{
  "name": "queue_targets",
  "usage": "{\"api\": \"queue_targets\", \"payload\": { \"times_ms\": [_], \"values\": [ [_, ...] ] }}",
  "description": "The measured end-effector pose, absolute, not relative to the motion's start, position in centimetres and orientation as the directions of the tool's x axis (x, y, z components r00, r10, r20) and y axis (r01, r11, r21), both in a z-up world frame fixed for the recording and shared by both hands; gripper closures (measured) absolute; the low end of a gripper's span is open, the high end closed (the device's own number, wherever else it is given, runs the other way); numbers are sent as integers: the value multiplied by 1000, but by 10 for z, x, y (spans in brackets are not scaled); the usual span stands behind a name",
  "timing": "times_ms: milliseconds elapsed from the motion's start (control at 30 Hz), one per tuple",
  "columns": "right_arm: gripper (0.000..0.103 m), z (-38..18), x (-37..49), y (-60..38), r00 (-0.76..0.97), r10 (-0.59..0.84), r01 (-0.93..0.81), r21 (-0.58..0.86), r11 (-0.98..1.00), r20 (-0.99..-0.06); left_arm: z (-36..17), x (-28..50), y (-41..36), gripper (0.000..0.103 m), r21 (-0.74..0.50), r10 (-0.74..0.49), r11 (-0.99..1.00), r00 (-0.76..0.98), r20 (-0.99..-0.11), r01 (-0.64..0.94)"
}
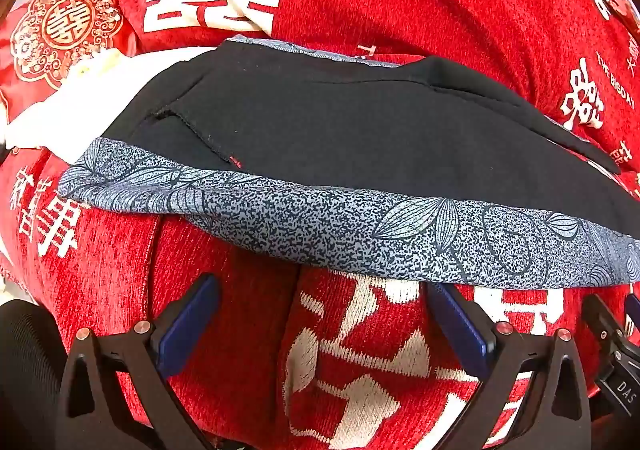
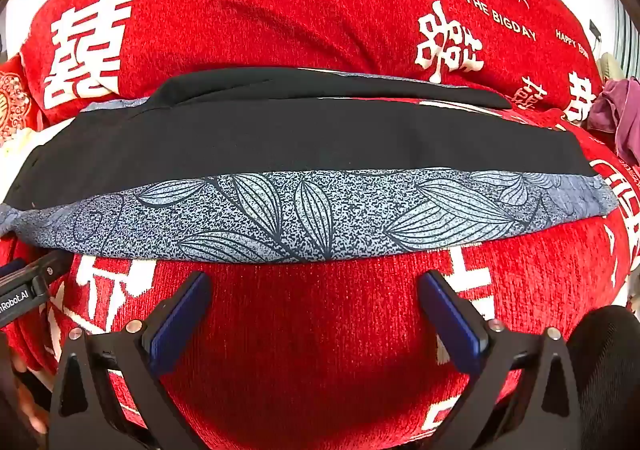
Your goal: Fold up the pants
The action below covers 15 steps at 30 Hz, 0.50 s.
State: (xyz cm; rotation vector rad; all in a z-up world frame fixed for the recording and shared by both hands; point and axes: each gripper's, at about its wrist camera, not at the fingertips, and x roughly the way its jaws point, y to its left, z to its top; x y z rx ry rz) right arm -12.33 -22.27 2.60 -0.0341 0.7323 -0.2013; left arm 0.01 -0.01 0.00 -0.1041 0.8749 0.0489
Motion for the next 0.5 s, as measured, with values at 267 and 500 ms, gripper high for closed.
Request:
{"api": "queue_targets", "payload": {
  "times_ms": [267, 500],
  "values": [
    [0, 27, -125, -225, 725, -189, 169, -96, 981, -662, 13, -4, 0, 0, -41, 30, 995, 649, -760, -93],
    [0, 64, -143, -223, 822, -41, 65, 22, 998, -568, 90, -57, 4, 0, -15, 97, 993, 861, -499, -121]
  ]
}}
